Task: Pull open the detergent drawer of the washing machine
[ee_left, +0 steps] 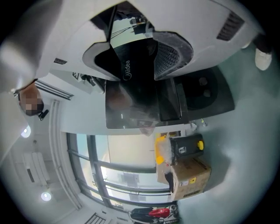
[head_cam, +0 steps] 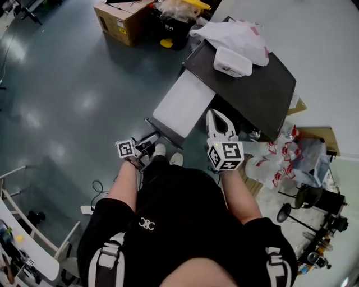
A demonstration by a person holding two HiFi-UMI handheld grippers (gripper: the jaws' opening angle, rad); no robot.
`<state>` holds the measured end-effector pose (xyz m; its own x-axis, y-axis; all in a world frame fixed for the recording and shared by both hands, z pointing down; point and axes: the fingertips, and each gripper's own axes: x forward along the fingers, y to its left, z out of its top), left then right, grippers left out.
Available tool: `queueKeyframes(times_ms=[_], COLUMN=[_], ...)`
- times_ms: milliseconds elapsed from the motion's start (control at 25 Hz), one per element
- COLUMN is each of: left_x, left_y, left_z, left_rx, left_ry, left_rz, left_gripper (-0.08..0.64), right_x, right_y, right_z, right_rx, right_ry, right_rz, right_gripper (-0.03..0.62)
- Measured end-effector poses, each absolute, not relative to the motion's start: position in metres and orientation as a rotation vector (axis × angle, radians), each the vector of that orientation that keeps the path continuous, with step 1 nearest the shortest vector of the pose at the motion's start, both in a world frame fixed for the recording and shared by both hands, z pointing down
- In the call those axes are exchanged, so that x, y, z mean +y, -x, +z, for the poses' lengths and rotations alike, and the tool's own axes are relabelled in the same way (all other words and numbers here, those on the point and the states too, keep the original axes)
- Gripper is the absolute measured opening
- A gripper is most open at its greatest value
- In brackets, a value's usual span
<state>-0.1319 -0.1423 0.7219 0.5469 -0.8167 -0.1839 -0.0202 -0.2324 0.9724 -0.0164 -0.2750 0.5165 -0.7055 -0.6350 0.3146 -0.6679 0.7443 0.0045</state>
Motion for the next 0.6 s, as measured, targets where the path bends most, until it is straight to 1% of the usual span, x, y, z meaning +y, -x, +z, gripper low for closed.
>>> queueKeyframes(times_ms=[120,320,360,440,520,600], left_x=[-0.14,-0.131,-0.129,-0.124,-0.121,-0.123], left_y=[0.145,0.206,0.218,0.24,0.258,0.273], left_z=[0.731,0.735,0.732,0.724,0.705,0.678], left_rx=[-0.83,-1.264,-1.35,-1.523,-1.675,-1.821], left_ry=[-1.606,-1.656,-1.664,-1.665,-1.663,-1.661], left_rz=[-0.786,-0.501,-0.429,-0.272,-0.169,-0.114], left_gripper=[0.218,0.195,0.171,0.05,0.007,0.003], right_x=[-0.279,-0.275,-0.275,-0.273,-0.272,-0.275], right_y=[0.025,0.045,0.049,0.055,0.058,0.06], right_z=[0.516,0.514,0.514,0.511,0.508,0.504], right_rx=[-2.672,-2.725,-2.735,-2.755,-2.772,-2.789], right_ry=[-1.003,-0.953,-0.944,-0.929,-0.919,-0.915], right_rz=[0.175,0.187,0.187,0.183,0.179,0.176], right_gripper=[0.003,0.003,0.003,0.003,0.003,0.003])
